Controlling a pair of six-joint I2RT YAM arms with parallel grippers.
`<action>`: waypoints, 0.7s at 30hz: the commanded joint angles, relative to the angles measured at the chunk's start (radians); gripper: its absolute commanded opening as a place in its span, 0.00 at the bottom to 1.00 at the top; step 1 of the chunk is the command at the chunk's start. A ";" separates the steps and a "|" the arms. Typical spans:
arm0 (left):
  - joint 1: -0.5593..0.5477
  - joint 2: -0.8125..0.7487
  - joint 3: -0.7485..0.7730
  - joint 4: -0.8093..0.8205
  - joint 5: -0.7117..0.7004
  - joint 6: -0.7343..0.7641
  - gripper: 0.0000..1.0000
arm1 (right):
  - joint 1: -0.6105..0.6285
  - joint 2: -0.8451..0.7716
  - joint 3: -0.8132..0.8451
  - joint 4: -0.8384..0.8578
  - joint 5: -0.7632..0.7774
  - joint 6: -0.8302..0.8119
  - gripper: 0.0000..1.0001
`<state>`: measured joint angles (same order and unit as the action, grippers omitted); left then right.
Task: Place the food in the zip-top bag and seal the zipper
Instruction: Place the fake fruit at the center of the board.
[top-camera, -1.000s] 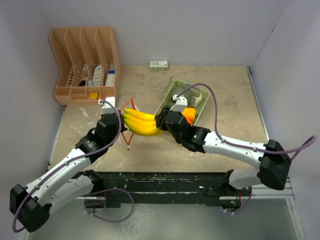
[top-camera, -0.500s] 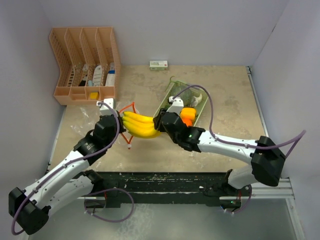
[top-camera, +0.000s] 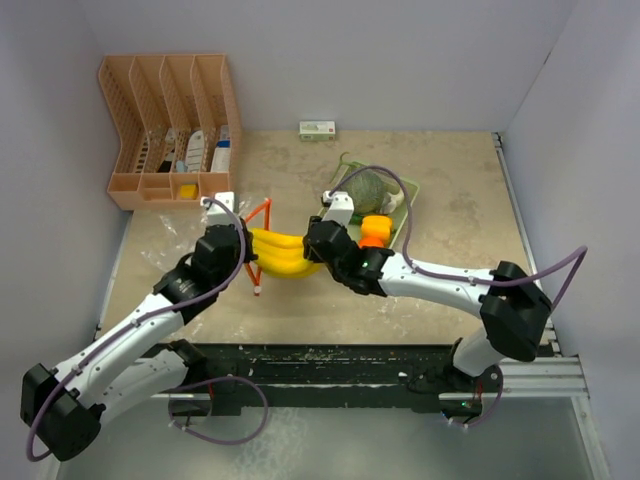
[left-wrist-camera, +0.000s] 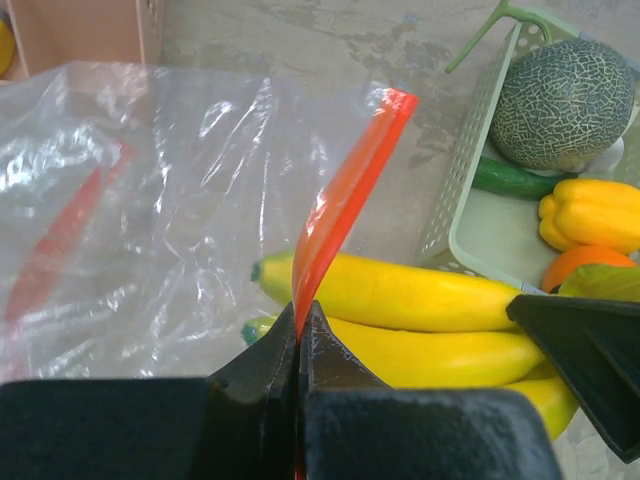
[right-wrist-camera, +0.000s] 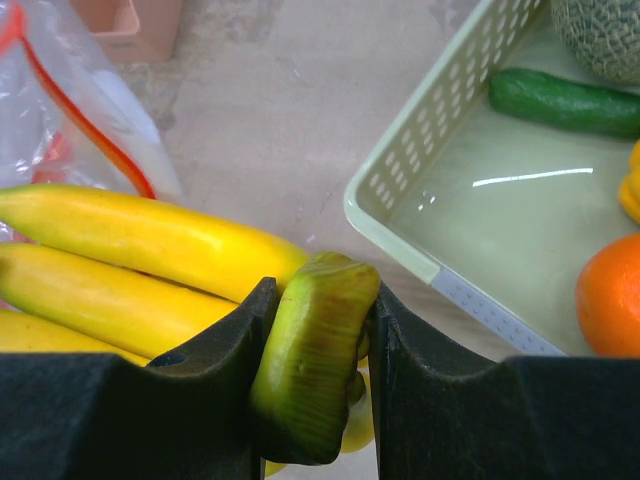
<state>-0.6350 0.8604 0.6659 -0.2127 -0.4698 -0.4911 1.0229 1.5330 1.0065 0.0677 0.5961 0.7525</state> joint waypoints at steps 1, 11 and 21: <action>0.006 0.028 0.023 0.086 0.062 -0.022 0.00 | 0.005 0.011 0.136 0.015 0.067 -0.031 0.00; 0.005 0.050 -0.031 0.063 -0.021 0.009 0.00 | 0.005 0.016 0.244 -0.215 0.034 -0.081 0.00; 0.006 0.024 -0.061 0.061 -0.065 0.013 0.00 | 0.005 -0.086 0.253 -0.434 0.114 -0.191 0.00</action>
<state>-0.6342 0.9073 0.6212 -0.1757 -0.5030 -0.4862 1.0229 1.5097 1.2087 -0.2855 0.6399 0.6094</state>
